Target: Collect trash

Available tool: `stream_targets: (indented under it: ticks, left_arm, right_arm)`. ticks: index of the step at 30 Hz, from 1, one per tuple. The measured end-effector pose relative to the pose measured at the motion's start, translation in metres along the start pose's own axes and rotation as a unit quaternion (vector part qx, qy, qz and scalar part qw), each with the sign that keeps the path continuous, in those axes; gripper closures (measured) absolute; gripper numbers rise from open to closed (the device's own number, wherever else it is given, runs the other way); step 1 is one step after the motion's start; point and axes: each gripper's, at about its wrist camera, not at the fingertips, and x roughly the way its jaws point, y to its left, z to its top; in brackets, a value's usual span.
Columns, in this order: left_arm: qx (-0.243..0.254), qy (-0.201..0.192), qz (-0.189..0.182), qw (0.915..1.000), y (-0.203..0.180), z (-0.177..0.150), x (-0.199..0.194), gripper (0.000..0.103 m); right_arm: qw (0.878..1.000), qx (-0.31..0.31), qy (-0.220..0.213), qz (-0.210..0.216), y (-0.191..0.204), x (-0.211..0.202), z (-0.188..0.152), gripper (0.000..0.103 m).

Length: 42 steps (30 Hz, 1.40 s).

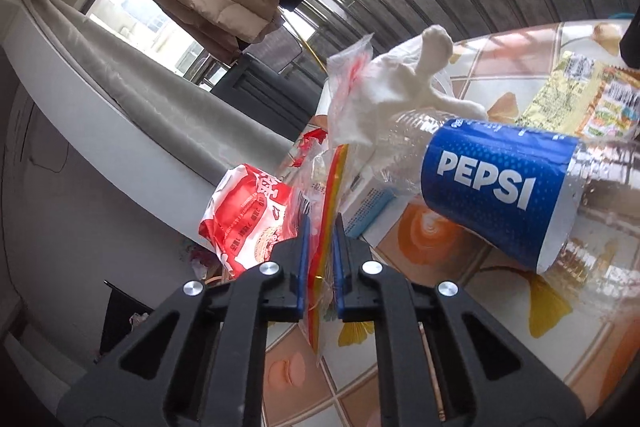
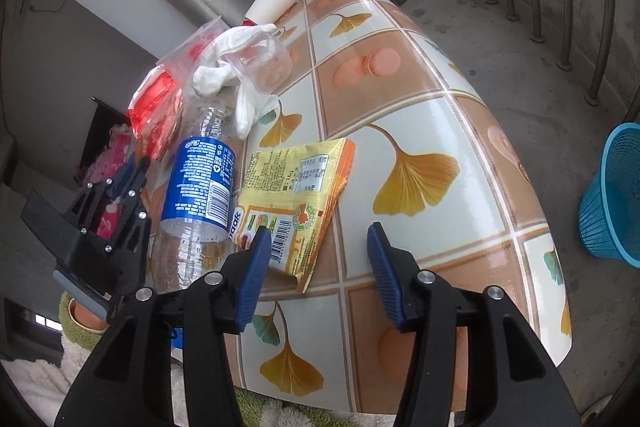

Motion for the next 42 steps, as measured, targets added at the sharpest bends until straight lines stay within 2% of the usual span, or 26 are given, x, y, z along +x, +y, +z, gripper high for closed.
stream_targets:
  ticks: [2, 5, 7, 10, 13, 15, 18, 19, 20, 23, 28, 30, 35, 36, 39, 40, 42]
  left_arm:
    - [-0.026, -0.006, -0.007, 0.9996, 0.011, 0.003, -0.007, 0.095]
    - [-0.072, -0.014, -0.02, 0.9971, 0.024, 0.006, -0.023, 0.096]
    - [-0.106, -0.019, -0.031, 0.9937, 0.035, 0.007, -0.031, 0.096]
    - [-0.157, -0.022, -0.05, 0.9861, 0.051, 0.007, -0.037, 0.096]
    - [-0.207, -0.029, -0.069, 0.9755, 0.068, 0.006, -0.042, 0.096]
    - [-0.229, -0.035, -0.076, 0.9698, 0.073, 0.003, -0.048, 0.096]
    - [-0.245, -0.041, -0.08, 0.9654, 0.079, 0.001, -0.053, 0.096]
    - [-0.247, -0.043, -0.082, 0.9645, 0.08, 0.0, -0.054, 0.096]
    - [-0.249, -0.044, -0.084, 0.9639, 0.08, 0.0, -0.054, 0.096]
    - [-0.25, -0.048, -0.089, 0.963, 0.08, -0.003, -0.058, 0.096]
    - [-0.258, -0.061, -0.092, 0.9597, 0.083, -0.001, -0.067, 0.096]
    - [-0.263, -0.068, -0.09, 0.9581, 0.086, 0.0, -0.072, 0.097]
    - [-0.273, -0.085, -0.087, 0.9543, 0.094, 0.007, -0.083, 0.098]
    - [-0.274, -0.087, -0.087, 0.9538, 0.095, 0.008, -0.085, 0.099]
    - [-0.279, -0.094, -0.091, 0.9514, 0.098, 0.012, -0.091, 0.1]
    - [-0.281, -0.097, -0.092, 0.9504, 0.1, 0.012, -0.093, 0.101]
    - [-0.285, -0.103, -0.096, 0.948, 0.103, 0.015, -0.097, 0.101]
  right_arm:
    - [1.0, -0.02, -0.006, -0.017, 0.006, -0.001, -0.001, 0.048]
    - [0.995, -0.082, -0.019, -0.047, 0.021, -0.001, -0.001, 0.034]
    - [0.986, -0.149, -0.03, -0.062, 0.036, 0.001, -0.002, 0.022]
    - [0.966, -0.245, -0.029, -0.077, 0.055, 0.012, -0.002, 0.012]
    - [0.95, -0.296, -0.011, -0.097, 0.063, 0.033, 0.002, 0.011]
    - [0.949, -0.294, 0.004, -0.112, 0.06, 0.05, 0.006, 0.011]
    - [0.941, -0.309, -0.004, -0.137, 0.062, 0.061, 0.004, 0.011]
    - [0.943, -0.304, -0.005, -0.136, 0.062, 0.061, 0.004, 0.011]
    - [0.945, -0.298, -0.006, -0.135, 0.062, 0.063, 0.004, 0.013]
    - [0.949, -0.282, -0.017, -0.139, 0.061, 0.058, 0.003, 0.028]
    - [0.956, -0.249, -0.026, -0.155, 0.057, 0.05, 0.007, 0.059]
    - [0.959, -0.238, -0.025, -0.152, 0.054, 0.048, 0.009, 0.064]
    - [0.958, -0.241, -0.031, -0.154, 0.057, 0.047, 0.002, 0.076]
    - [0.959, -0.238, -0.032, -0.149, 0.058, 0.046, 0.001, 0.08]
    - [0.964, -0.222, -0.038, -0.141, 0.057, 0.042, -0.002, 0.085]
    - [0.967, -0.213, -0.039, -0.134, 0.055, 0.038, -0.002, 0.09]
    - [0.973, -0.193, -0.045, -0.115, 0.051, 0.029, -0.001, 0.092]
